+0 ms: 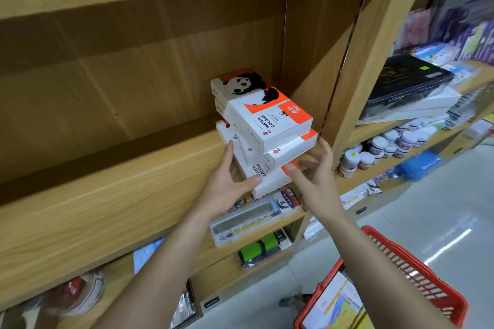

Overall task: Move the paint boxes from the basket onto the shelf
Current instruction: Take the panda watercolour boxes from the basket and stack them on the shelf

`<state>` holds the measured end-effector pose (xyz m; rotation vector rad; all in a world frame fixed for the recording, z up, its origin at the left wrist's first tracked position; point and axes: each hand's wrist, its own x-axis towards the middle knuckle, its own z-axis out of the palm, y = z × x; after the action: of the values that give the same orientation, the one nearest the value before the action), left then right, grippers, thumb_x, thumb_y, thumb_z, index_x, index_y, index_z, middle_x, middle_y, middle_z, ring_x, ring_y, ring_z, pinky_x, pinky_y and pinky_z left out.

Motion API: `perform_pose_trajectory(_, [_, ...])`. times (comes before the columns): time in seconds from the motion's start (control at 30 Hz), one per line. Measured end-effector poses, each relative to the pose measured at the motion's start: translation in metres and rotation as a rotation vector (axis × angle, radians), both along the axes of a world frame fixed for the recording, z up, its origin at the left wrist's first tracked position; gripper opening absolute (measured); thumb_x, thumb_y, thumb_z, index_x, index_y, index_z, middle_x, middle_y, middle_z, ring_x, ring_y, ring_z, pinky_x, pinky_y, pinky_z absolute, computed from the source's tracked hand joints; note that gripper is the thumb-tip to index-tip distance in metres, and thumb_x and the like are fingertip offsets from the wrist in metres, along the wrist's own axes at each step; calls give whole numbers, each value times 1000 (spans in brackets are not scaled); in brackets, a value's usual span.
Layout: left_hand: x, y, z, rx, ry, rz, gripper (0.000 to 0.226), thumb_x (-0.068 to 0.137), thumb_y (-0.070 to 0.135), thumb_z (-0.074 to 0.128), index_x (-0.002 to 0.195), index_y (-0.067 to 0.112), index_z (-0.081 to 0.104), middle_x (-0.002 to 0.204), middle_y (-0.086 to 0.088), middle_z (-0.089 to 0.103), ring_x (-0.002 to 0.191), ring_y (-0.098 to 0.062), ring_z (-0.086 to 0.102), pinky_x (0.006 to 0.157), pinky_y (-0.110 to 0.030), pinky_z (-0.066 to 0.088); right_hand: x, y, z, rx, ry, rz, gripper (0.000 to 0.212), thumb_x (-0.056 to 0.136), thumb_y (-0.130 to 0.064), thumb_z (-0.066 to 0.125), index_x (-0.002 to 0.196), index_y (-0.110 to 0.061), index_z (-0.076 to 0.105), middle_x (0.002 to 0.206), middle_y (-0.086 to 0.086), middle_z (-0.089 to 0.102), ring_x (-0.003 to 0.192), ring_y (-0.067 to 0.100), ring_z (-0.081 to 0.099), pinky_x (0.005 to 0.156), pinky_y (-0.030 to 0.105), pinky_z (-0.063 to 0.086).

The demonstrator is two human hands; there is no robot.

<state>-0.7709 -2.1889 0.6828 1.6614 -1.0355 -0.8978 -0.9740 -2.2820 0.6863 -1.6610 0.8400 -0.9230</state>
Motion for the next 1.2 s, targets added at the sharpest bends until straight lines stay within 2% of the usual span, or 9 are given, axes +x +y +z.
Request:
perform_pose_trajectory(0.07, [3, 0, -1, 38, -28, -35, 118, 66, 44, 87, 157, 50, 13, 120, 61, 44, 136, 12, 40, 119, -36, 34, -6, 9, -17, -75, 125, 19, 66, 86, -54, 75, 138, -66, 36, 133, -40, 58, 126, -9, 56, 98, 12, 48])
perform_pose_trajectory(0.17, [8, -6, 1, 46, -24, -55, 128, 64, 42, 92, 159, 47, 6, 137, 50, 38, 138, 5, 42, 120, -39, 34, -3, 6, -33, -191, 250, -29, 59, 88, -52, 75, 141, -45, 51, 126, -30, 61, 123, 2, 55, 95, 8, 41])
perform_pose_trajectory(0.27, [16, -10, 4, 30, 9, -87, 141, 56, 45, 97, 163, 37, 5, 164, 18, 25, 150, -11, 34, 122, -48, 32, 1, -6, -35, -196, 332, -146, 58, 90, -45, 79, 141, -25, 60, 118, -21, 59, 116, 10, 52, 86, 19, 41])
perform_pose_trajectory(0.4, [25, -26, 8, 100, -221, -155, 149, 41, 73, 89, 160, 49, 3, 165, 22, 15, 154, -10, 21, 120, -32, 26, 6, -15, -34, -232, 411, -294, 53, 90, -46, 78, 132, -17, 66, 107, -15, 59, 106, 17, 57, 83, 32, 43])
perform_pose_trajectory(0.5, [23, -49, 4, 129, -399, -120, 140, 53, 70, 86, 160, 46, 0, 172, 9, 13, 155, -16, 21, 118, -35, 27, 10, -23, -32, -177, 434, -425, 46, 90, -47, 77, 122, -15, 67, 105, -8, 57, 110, 26, 57, 84, 31, 38])
perform_pose_trajectory(0.7, [9, -95, 2, 96, -454, -109, 135, 68, 61, 85, 162, 35, -8, 173, 1, 14, 154, -22, 27, 120, -45, 33, 9, -34, -13, -317, 450, -394, 55, 97, -46, 62, 144, -17, 59, 132, 0, 70, 126, 27, 56, 100, 36, 43])
perform_pose_trajectory(0.83, [4, -116, 10, 24, -443, -98, 125, 67, 58, 84, 155, 45, -4, 162, 1, 41, 145, -27, 41, 109, -50, 43, 4, -41, -7, -227, 434, -221, 68, 99, -50, 52, 161, -29, 33, 148, -5, 61, 139, 18, 51, 105, 40, 46])
perform_pose_trajectory(1.0, [12, -122, 10, 26, -408, -128, 127, 58, 70, 80, 153, 48, 0, 160, 2, 44, 144, -25, 43, 110, -49, 43, 6, -39, -1, -196, 210, -432, 75, 98, -54, 53, 163, -25, 27, 149, -7, 57, 132, 12, 58, 104, 49, 54])
perform_pose_trajectory(1.2, [28, -111, 6, -44, -305, -113, 116, 63, 70, 78, 157, 52, 12, 161, 13, 40, 143, -9, 36, 112, -34, 36, 20, -39, 1, -414, 380, -458, 74, 101, -55, 55, 164, -24, 34, 165, 14, 40, 151, 32, 39, 115, 49, 44])
